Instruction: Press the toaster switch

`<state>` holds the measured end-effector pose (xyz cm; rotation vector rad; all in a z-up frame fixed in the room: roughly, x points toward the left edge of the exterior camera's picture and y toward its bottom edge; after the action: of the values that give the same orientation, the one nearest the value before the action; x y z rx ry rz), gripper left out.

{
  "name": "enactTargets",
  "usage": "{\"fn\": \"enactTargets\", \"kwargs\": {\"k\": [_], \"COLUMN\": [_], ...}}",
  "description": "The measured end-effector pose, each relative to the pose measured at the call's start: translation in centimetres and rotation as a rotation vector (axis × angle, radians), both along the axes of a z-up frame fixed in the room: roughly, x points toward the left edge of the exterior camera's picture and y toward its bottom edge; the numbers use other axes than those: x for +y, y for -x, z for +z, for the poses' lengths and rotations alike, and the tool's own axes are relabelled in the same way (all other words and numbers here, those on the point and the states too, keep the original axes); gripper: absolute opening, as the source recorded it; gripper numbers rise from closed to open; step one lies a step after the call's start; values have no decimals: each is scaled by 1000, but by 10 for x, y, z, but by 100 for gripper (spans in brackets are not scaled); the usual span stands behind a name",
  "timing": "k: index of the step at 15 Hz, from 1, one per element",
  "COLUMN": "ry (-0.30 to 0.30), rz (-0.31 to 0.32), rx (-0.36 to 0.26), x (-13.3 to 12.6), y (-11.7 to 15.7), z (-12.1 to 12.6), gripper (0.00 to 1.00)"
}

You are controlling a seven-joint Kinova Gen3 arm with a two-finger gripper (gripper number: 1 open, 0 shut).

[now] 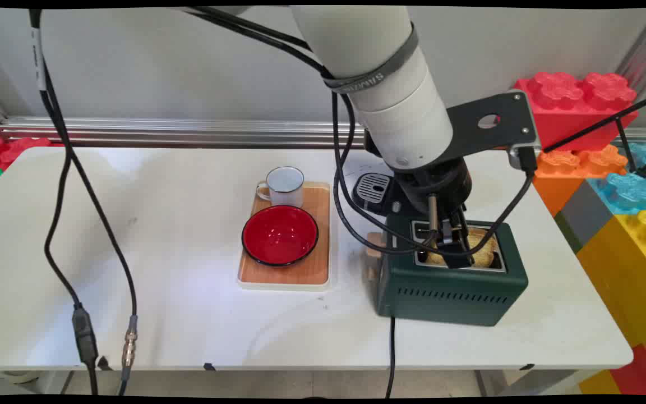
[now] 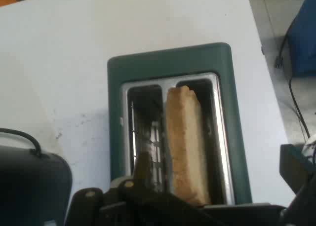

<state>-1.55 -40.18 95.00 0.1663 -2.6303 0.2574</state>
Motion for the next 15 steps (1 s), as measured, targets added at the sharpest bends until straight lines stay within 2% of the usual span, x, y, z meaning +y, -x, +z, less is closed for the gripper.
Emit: {"fn": "enactTargets", "kwargs": {"k": [3, 7, 12, 15], "ry": [12, 18, 13, 5], "rz": [14, 39, 58, 53], "rx": [29, 67, 129, 187], "x": [-5, -11, -15, -15], "y": [-7, -31, -82, -119], "z": [5, 15, 23, 20], "gripper": [100, 100, 100, 100]}}
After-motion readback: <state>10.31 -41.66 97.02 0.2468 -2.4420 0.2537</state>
